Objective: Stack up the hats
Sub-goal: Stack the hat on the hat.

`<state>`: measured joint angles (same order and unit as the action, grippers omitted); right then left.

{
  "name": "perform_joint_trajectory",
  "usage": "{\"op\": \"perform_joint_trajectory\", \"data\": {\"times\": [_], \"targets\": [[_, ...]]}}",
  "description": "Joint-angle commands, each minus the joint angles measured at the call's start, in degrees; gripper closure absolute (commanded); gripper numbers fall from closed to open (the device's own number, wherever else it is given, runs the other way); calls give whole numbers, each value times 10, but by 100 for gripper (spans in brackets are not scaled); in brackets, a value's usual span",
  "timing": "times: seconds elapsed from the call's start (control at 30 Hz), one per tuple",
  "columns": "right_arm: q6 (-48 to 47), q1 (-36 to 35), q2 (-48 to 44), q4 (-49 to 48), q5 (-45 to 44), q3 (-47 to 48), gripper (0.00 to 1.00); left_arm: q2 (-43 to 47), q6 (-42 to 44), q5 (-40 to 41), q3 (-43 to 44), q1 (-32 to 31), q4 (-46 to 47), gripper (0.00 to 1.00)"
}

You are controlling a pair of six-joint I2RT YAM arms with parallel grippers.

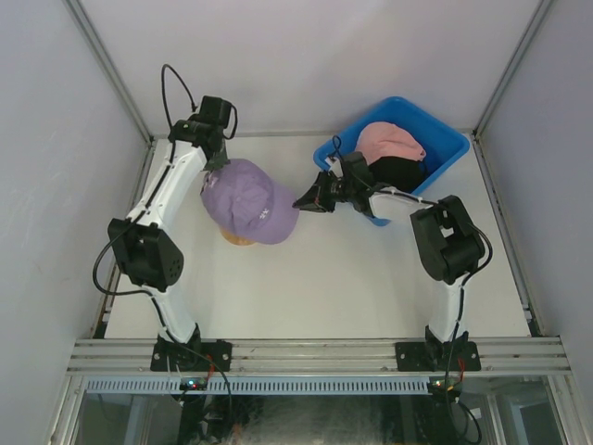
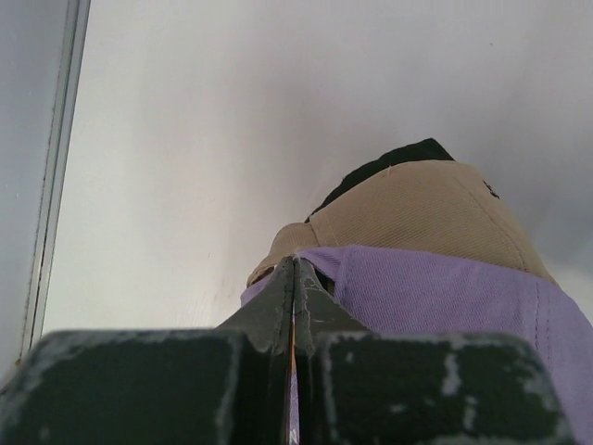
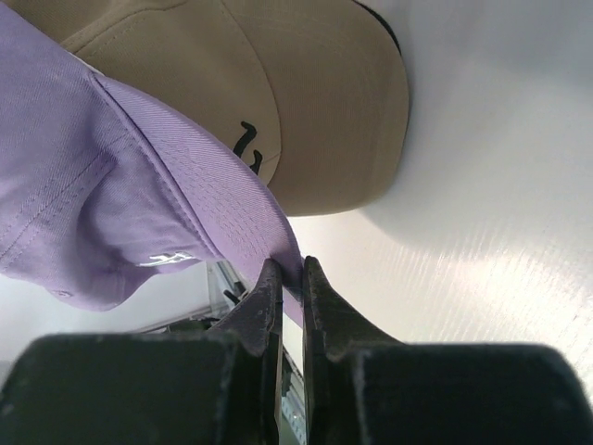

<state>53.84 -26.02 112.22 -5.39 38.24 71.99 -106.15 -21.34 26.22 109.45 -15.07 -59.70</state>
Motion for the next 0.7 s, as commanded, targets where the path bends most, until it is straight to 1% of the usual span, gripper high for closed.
{"op": "perform_joint_trajectory", "data": {"times": [0.0, 0.23, 0.67], "targets": [[-47, -6, 33, 95, -74, 20, 100, -22, 8, -25, -46, 8, -37, 100], [-75, -16, 64, 140, -100, 59, 100, -30, 13, -35, -70, 11, -35, 100], [-99, -18, 91, 171, -129, 86, 100, -20, 11, -51, -111, 12, -26, 100]]}}
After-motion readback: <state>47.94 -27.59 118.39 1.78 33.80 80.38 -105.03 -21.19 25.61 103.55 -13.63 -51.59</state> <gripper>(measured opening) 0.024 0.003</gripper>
